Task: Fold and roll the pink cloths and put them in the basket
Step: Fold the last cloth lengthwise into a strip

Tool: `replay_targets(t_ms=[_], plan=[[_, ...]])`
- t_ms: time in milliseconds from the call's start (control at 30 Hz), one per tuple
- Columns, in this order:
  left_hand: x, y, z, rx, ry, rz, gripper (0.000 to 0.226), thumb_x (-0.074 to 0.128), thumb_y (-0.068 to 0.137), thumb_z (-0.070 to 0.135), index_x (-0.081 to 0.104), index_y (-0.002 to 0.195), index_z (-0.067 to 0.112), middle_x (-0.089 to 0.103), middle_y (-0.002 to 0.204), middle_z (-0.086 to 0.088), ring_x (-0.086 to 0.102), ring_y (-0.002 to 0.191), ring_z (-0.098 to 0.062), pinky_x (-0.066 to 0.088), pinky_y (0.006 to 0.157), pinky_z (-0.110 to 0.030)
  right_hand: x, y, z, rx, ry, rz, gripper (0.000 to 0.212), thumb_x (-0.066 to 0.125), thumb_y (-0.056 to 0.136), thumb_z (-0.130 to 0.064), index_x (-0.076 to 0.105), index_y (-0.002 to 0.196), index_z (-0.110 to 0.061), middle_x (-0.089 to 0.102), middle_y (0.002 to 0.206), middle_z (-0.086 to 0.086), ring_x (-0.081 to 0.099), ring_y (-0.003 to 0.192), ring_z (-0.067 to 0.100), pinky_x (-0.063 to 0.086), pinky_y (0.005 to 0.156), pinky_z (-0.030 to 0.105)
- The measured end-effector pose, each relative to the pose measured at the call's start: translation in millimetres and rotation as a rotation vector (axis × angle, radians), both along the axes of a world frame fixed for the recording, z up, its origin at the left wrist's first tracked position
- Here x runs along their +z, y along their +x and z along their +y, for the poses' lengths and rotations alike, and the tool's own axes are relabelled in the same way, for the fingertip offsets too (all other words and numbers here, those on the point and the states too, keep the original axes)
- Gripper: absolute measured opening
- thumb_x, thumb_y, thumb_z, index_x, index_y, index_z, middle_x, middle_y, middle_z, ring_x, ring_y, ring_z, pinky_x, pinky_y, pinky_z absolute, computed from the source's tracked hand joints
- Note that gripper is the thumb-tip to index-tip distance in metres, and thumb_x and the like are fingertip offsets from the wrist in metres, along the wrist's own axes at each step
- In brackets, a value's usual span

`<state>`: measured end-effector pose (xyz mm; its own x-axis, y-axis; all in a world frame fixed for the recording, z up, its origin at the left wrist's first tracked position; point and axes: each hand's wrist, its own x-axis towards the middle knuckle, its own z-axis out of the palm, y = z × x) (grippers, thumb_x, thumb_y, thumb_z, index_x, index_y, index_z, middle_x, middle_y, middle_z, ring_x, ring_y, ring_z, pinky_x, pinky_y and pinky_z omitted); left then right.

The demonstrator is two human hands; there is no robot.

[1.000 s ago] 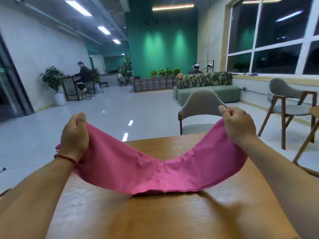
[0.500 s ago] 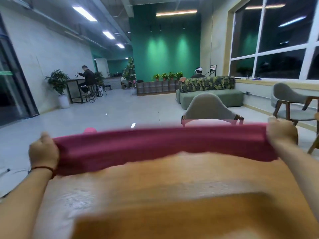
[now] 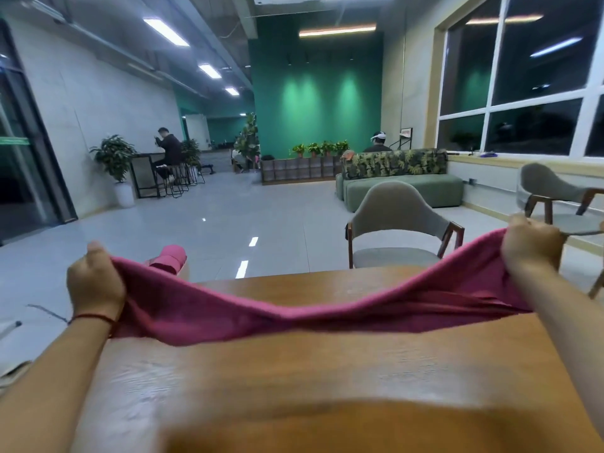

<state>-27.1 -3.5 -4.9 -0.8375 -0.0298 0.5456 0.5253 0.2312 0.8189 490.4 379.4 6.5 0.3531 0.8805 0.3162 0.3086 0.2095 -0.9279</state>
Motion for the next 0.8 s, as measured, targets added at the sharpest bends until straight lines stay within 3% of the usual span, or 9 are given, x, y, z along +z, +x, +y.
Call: replay_targets(t_ms=[100, 133, 200, 267, 500, 567, 667, 800], plan=[[9.4, 18.2, 13.9, -0.060, -0.001, 0.048, 0.067, 0.029, 0.109, 0.045, 0.051, 0.069, -0.003, 0.056, 0.079, -0.034, 0.052, 0.076, -0.040, 0.037, 0.073, -0.051, 3.1, -17.5, -6.6, 0.071, 0.044, -0.042, 0.058, 0.043, 0.103, -0.045, 0.066, 0.088, 0.006, 0.065, 0.108, 0.030, 0.062, 0.112, 0.047, 0.044, 0.093, 0.048], [9.2, 15.6, 12.1, -0.057, 0.006, 0.041, 0.066, 0.030, 0.110, 0.044, 0.052, 0.071, -0.004, 0.057, 0.080, -0.034, 0.053, 0.078, -0.041, 0.037, 0.074, -0.051, 0.7, -14.0, -5.6, 0.082, 0.036, -0.052, 0.056, 0.043, 0.104, -0.042, 0.066, 0.088, 0.007, 0.065, 0.109, 0.030, 0.061, 0.114, 0.048, 0.044, 0.096, 0.049], [4.7, 3.0, 3.7, -0.017, -0.024, -0.008, 0.064, 0.029, 0.110, 0.038, 0.058, 0.083, -0.011, 0.060, 0.094, -0.041, 0.058, 0.089, -0.048, 0.040, 0.080, -0.054, -5.4, 1.2, -1.0, 0.024, -0.021, -0.027, 0.059, 0.042, 0.099, -0.039, 0.069, 0.110, 0.012, 0.064, 0.126, 0.036, 0.058, 0.122, 0.051, 0.044, 0.103, 0.051], [-5.1, -3.7, -6.1, 0.006, -0.051, -0.030, 0.065, 0.028, 0.109, 0.041, 0.060, 0.086, -0.011, 0.060, 0.095, -0.041, 0.058, 0.090, -0.048, 0.040, 0.080, -0.052, -11.6, 11.0, 0.7, -0.028, -0.046, -0.030, 0.064, 0.040, 0.096, -0.041, 0.068, 0.118, 0.012, 0.063, 0.130, 0.039, 0.060, 0.122, 0.053, 0.046, 0.102, 0.053], [-1.5, 13.0, 15.7, -0.079, -0.018, 0.000, 0.064, 0.032, 0.107, 0.045, 0.054, 0.073, -0.005, 0.056, 0.079, -0.030, 0.052, 0.079, -0.040, 0.036, 0.071, -0.047, -9.2, -27.9, -5.6, 0.131, 0.010, -0.035, 0.045, 0.045, 0.102, -0.040, 0.064, 0.082, -0.004, 0.065, 0.099, 0.021, 0.061, 0.100, 0.038, 0.043, 0.087, 0.045], [-8.2, 0.8, 8.7, -0.073, -0.067, -0.001, 0.065, 0.031, 0.108, 0.042, 0.058, 0.076, -0.007, 0.059, 0.085, -0.037, 0.057, 0.083, -0.046, 0.040, 0.076, -0.053, -18.5, -23.8, -1.6, 0.138, -0.044, -0.079, 0.048, 0.043, 0.101, -0.039, 0.069, 0.090, -0.001, 0.067, 0.105, 0.026, 0.061, 0.103, 0.041, 0.045, 0.088, 0.046], [-27.7, -31.0, -15.9, 0.024, -0.165, -0.041, 0.069, 0.028, 0.112, 0.034, 0.060, 0.087, -0.021, 0.057, 0.100, -0.053, 0.058, 0.099, -0.063, 0.042, 0.086, -0.063, -29.6, -3.7, 2.0, 0.038, -0.128, -0.110, 0.060, 0.040, 0.099, -0.038, 0.069, 0.115, 0.012, 0.063, 0.130, 0.039, 0.060, 0.122, 0.051, 0.047, 0.102, 0.051], [-28.7, -37.5, -20.2, 0.019, -0.149, -0.054, 0.073, 0.027, 0.110, 0.042, 0.064, 0.095, -0.019, 0.058, 0.108, -0.051, 0.057, 0.103, -0.059, 0.042, 0.088, -0.059, -29.5, -1.0, 3.8, 0.029, -0.096, -0.088, 0.059, 0.039, 0.099, -0.038, 0.070, 0.112, 0.010, 0.064, 0.128, 0.038, 0.061, 0.121, 0.050, 0.047, 0.102, 0.050]])
